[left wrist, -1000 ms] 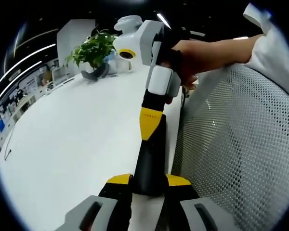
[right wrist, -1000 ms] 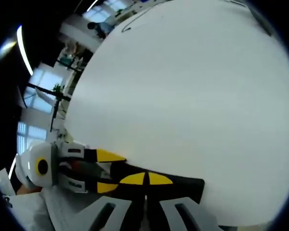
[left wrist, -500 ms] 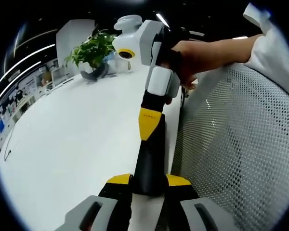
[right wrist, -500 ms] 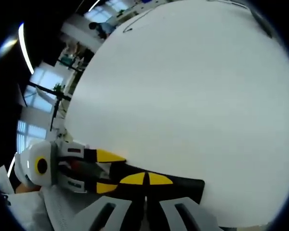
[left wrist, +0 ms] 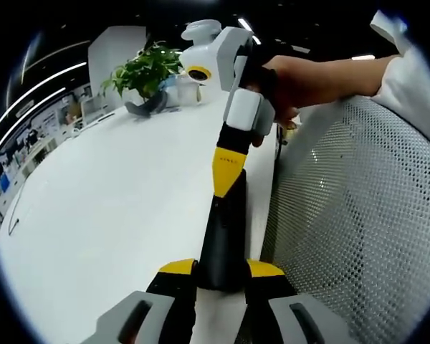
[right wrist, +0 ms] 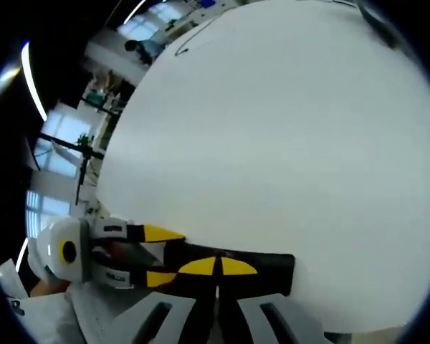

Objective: Press the specified remote control buttons in sequence, fully releasing each button before pressing the next.

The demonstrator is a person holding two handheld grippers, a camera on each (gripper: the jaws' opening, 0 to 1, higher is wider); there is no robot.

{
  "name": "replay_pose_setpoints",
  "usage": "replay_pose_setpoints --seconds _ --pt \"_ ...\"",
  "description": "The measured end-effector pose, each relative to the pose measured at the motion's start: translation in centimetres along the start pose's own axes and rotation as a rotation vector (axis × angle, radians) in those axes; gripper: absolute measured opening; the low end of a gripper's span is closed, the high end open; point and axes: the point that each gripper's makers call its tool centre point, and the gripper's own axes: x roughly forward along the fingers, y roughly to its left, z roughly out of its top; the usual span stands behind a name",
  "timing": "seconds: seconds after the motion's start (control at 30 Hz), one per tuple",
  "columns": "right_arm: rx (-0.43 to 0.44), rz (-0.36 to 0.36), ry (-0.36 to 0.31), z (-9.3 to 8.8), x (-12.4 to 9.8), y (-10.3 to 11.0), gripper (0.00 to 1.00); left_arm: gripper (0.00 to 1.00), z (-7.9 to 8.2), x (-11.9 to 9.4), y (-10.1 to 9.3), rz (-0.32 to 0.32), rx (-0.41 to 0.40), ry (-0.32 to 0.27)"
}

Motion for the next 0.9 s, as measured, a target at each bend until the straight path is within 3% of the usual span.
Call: replay_pose_setpoints --seconds 0.23,0.9 --pt "-0.038 -0.002 0.059 -1.0 0.6 0.5 0.0 0.25 0.0 0.0 0.0 0.002 -0.002 -0.003" --pt "-0.073 -0.015 0.063 -1.2 0.6 0.3 0.0 0.25 -0.1 0.0 -0.1 0.013 -0.026 0.012"
